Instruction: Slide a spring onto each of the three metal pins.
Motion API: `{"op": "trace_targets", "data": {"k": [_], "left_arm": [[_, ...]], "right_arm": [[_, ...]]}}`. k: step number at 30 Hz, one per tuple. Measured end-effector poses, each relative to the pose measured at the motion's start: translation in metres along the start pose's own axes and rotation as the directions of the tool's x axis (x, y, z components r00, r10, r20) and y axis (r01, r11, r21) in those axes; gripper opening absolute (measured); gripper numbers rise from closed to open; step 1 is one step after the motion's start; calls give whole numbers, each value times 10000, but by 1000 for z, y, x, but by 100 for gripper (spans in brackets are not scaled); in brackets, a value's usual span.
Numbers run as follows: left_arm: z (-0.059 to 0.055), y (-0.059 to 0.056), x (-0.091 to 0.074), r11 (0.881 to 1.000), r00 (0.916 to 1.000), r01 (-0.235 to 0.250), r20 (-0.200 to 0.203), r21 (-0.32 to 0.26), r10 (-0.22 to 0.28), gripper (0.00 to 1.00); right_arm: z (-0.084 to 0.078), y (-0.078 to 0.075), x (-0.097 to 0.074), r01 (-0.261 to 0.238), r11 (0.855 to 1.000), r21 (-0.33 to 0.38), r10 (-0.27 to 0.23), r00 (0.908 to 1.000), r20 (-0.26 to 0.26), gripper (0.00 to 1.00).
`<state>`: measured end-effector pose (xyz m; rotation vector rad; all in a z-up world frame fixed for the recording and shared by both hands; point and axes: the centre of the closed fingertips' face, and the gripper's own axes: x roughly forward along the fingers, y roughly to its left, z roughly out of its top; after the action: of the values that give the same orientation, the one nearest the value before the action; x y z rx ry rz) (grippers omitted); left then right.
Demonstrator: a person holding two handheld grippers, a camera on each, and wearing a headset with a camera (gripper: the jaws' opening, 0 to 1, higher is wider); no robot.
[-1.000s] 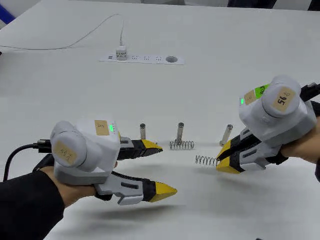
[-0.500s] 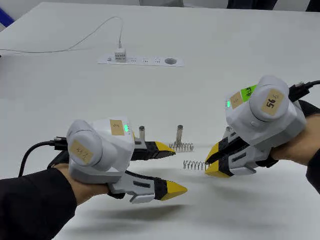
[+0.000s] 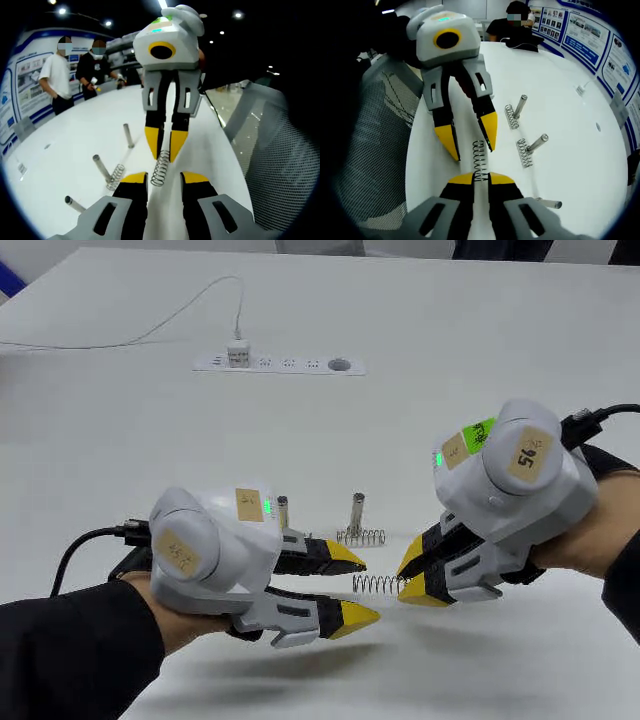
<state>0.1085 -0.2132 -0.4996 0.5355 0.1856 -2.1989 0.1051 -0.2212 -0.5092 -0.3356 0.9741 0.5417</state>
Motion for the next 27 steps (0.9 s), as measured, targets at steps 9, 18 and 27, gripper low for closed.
{"op": "trace_targets", "data": {"k": [9, 18, 27], "left_arm": [[-2, 0, 1, 9987, 9999, -74, -125, 505, 80, 14], [-4, 1, 1, 9976, 9996, -100, -269, 689, 119, 12], [-6, -1, 2, 9975, 9993, -44, -359, 710, 69, 11]], "right_arm": [[2, 5, -2, -111, 9999, -123, 111, 9999, -5, 11], [10, 6, -8, -83, 9996, -254, 85, 9999, 56, 11], [26, 8, -15, 40, 9988, -494, -25, 9995, 306, 11]]}}
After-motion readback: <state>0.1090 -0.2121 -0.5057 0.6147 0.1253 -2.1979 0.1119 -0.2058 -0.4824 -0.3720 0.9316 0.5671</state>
